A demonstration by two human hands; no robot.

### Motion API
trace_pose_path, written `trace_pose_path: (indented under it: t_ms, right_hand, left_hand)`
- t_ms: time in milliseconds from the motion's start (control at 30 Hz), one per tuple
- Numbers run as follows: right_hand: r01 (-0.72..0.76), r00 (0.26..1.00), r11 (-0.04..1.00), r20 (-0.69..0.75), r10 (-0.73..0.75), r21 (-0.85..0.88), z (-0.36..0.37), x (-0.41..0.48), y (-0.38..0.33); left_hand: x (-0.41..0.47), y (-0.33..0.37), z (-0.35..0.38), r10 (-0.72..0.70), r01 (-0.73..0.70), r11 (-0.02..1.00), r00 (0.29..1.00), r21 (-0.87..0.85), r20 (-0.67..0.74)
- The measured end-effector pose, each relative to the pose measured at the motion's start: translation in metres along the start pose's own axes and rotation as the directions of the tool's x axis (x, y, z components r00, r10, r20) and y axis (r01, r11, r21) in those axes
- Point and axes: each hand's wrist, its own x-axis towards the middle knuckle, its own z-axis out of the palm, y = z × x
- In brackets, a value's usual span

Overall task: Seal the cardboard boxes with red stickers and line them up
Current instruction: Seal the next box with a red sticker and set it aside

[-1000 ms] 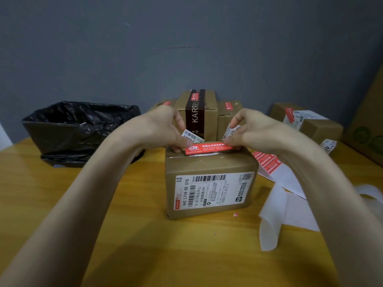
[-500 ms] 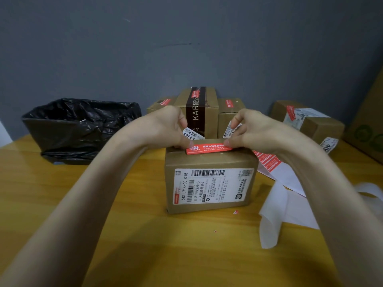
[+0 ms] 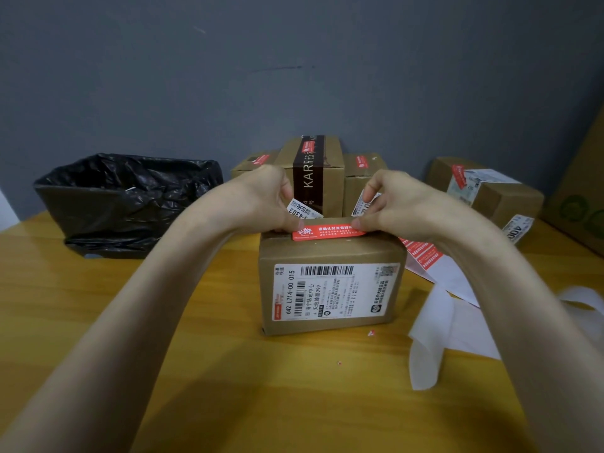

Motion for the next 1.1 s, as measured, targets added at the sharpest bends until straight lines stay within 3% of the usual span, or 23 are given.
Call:
trace_pose_path:
  t_ms: [367, 833, 1100]
  right_hand:
    - [0.003, 0.999, 0.999, -0.043, -0.004, -0.038, 0.002, -0.002, -0.001]
    - [-0.009, 0.993, 0.967, -0.119, -0.022, -0.256, 0.001, -0.011, -0.008]
    - [-0.014, 0.998, 0.971, -0.064, -0.001, -0.237, 0.0, -0.012, -0.006]
  left_hand:
    - [0.001, -0.001, 0.002, -0.002, 0.003, 0.997, 1.0, 0.079, -0.016]
    - [-0.005, 0.006, 0.006, 0.038, -0.01, 0.965, 0.994, 0.262, -0.102]
    - [-0.008, 0.008, 0.006, 0.042, 0.017, 0.939, 0.986, 0.343, -0.164]
